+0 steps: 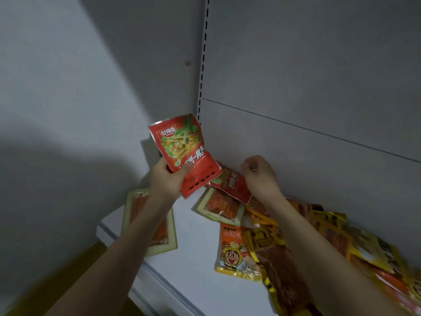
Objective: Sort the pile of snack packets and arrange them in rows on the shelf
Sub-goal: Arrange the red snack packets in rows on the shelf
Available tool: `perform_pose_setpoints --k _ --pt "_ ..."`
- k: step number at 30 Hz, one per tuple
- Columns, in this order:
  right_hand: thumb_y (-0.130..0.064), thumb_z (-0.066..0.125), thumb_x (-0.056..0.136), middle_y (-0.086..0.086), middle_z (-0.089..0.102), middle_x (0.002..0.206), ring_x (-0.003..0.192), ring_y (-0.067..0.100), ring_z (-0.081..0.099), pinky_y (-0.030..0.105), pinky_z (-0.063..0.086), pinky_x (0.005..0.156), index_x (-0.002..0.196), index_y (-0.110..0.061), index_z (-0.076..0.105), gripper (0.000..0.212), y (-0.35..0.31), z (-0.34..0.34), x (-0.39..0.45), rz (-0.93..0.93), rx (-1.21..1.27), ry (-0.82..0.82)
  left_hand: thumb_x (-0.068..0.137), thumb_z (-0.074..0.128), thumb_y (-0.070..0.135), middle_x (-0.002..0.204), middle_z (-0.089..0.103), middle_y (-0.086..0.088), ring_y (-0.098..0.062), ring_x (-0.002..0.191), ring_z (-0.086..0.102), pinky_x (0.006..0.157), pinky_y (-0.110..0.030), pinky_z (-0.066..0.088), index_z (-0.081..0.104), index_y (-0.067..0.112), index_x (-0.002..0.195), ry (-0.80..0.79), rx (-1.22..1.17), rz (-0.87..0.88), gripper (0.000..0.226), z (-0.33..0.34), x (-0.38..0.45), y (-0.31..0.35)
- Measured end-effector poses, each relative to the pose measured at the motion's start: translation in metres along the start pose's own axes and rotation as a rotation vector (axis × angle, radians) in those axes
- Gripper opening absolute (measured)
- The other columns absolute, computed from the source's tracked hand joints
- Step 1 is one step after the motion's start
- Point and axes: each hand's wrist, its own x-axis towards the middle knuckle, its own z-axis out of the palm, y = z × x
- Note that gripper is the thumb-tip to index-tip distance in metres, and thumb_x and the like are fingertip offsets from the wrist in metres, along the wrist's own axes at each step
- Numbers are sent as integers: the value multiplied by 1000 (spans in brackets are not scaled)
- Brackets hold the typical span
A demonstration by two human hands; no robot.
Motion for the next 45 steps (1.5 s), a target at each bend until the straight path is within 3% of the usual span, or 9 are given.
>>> perform_pose_setpoints --k 9,18,22,25,29,32,36,39,45 --pt "-49 73 84 2 56 139 123 24 55 30 44 100 139 -18 49 67 17 29 43 22 -514 -492 91 71 21 91 63 17 -2 77 65 52 -7 49 57 19 116 -56 83 -33 29 -8 28 -22" --pt "-53 68 84 -2 69 114 98 21 66 34 53 82 118 -25 65 43 7 22 29 32 -382 -9 86 71 -6 117 35 32 32 95 50 63 -1 47 13 18 158 -107 -34 164 95 -10 30 -15" --pt "-53 64 88 -9 66 96 88 13 65 35 56 78 102 -28 63 29 -10 -14 0 46 -128 207 90 69 -4 125 42 37 18 109 56 72 -11 54 17 46 148 -138 -121 229 92 1 20 0" --pt "-51 64 89 -15 62 88 84 9 64 38 58 75 102 -30 60 25 -22 -40 -30 1 20 304 96 65 5 138 51 11 -3 119 60 84 -22 57 37 62 133 -221 -69 263 73 19 1 14" --pt "-53 67 84 -8 63 88 82 15 65 44 57 69 105 -27 53 36 -26 -60 -79 -121 -34 355 99 61 28 123 58 4 -11 116 58 85 -9 46 73 40 100 -348 68 194 17 57 -43 23" --pt "-57 62 86 -5 58 95 91 18 58 42 50 78 101 -24 55 37 -12 -75 -124 -181 -210 378 87 58 65 113 68 6 -11 110 64 94 -28 50 78 35 102 -489 -41 64 39 80 -95 31" --pt "-34 53 99 -6 61 97 96 14 56 39 47 87 98 -20 68 21 18 -117 -196 -141 -163 300 93 70 32 90 76 15 -2 91 69 74 -13 49 77 31 90 -496 -124 -18 8 104 -170 40" --pt "-18 47 102 -8 68 108 100 7 61 32 50 88 111 -20 67 22 37 -158 -254 -137 -92 280 89 75 27 89 78 4 -13 84 73 76 -30 57 76 20 92 -530 -129 -125 8 120 -226 43" --pt "-25 60 96 -9 61 120 111 7 56 35 53 93 124 -24 59 28 72 -240 -349 -65 -123 358 89 73 27 94 76 9 -12 87 74 74 -27 56 70 25 97 -659 -156 -144 9 149 -331 62"
